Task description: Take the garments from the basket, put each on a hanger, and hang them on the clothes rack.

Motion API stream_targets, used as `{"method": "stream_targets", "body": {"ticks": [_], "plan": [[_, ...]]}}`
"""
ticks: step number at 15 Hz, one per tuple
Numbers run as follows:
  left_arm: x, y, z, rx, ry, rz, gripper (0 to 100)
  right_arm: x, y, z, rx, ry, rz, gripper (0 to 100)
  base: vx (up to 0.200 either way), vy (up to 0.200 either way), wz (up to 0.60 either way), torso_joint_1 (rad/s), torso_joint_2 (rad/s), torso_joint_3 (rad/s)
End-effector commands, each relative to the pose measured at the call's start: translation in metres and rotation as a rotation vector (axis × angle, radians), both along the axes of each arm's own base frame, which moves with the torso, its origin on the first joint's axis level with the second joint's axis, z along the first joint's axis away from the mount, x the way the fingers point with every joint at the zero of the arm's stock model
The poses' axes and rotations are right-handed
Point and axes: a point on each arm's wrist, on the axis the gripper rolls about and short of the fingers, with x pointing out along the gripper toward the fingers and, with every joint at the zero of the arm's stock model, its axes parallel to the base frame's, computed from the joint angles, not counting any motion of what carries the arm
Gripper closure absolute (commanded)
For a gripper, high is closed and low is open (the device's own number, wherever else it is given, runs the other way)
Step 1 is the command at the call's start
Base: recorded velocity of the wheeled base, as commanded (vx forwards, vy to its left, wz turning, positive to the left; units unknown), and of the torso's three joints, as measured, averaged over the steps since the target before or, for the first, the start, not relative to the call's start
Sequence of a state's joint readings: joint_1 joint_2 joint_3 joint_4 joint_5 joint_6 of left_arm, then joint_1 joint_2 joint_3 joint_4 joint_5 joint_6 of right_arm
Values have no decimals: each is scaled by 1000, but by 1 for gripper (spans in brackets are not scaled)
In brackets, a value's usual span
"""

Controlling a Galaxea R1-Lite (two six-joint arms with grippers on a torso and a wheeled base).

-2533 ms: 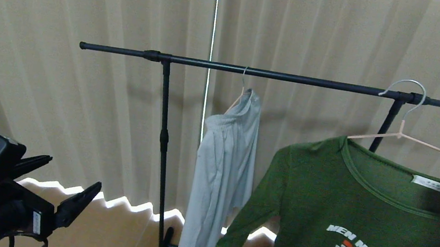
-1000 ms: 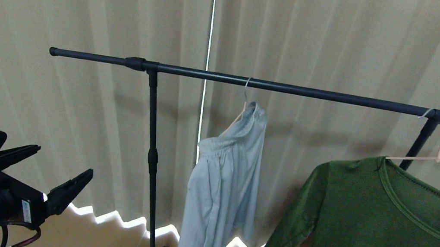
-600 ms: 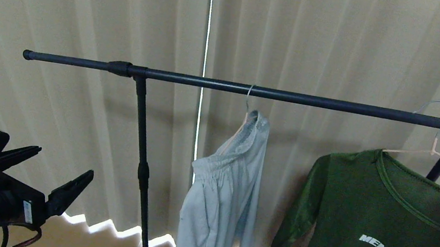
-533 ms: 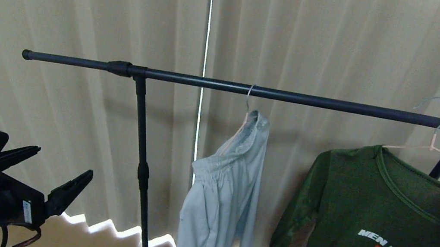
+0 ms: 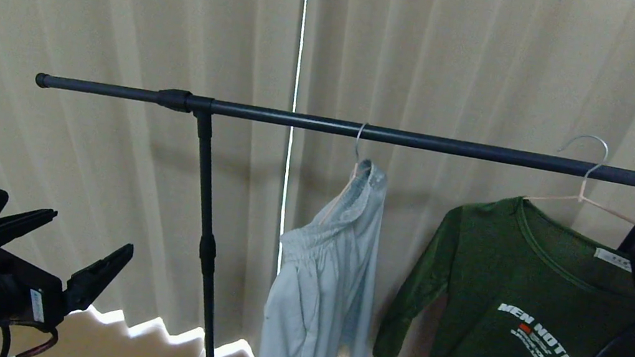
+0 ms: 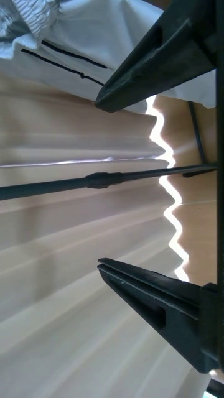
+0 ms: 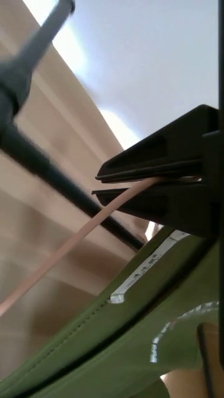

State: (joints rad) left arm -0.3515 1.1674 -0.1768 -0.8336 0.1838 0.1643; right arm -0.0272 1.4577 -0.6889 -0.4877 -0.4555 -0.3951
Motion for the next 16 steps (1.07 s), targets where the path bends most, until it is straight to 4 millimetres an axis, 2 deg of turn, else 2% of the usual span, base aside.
{"method": "stream_targets", "body": {"ticks": [1, 10, 11, 16], "plan": [[-1, 0, 1, -2, -6, 0, 0, 12, 0, -17, 1, 64, 1, 100, 0, 0, 0, 0, 0, 0], [-3, 1, 2, -6, -16, 2, 0, 4, 12, -19, 0, 71, 50, 100, 0, 0, 0, 0, 0, 0], [-4, 2, 3, -8, -24, 4, 0, 2, 12, -17, 0, 63, 50, 0, 0, 0, 0, 0, 0, 0], [-6, 3, 6, -14, -39, 4, 0, -15, 12, -15, 20, 37, 74, 0, 0, 0, 0, 0, 0, 0]]}}
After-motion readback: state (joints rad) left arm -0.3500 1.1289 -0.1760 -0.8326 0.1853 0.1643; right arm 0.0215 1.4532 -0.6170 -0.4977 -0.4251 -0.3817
